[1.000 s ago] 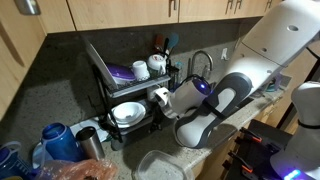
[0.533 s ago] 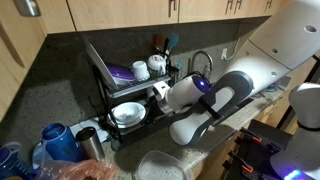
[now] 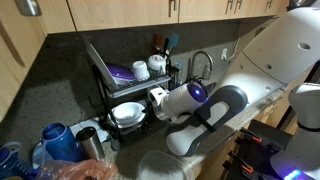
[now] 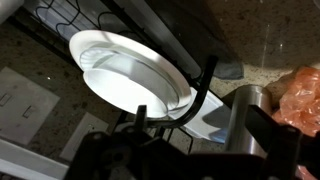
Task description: Take the bowl from the rack and put it on the counter
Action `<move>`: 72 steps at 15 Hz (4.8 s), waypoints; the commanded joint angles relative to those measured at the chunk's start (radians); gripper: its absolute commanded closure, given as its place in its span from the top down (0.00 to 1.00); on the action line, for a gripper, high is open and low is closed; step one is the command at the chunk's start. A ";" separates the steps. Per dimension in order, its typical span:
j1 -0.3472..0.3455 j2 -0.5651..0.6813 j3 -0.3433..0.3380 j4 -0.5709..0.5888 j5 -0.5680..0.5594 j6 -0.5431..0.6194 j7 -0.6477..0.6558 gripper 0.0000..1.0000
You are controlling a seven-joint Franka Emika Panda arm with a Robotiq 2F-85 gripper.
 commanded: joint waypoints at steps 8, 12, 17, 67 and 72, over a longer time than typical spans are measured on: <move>-0.008 0.145 -0.043 0.124 0.021 0.000 0.102 1.00; 0.012 0.196 -0.092 0.134 0.111 -0.047 0.150 1.00; 0.016 0.207 -0.129 0.147 0.188 -0.071 0.194 1.00; 0.202 0.481 -0.550 0.347 0.354 -0.619 1.004 1.00; 0.094 0.401 -0.434 0.384 0.091 -0.604 1.218 1.00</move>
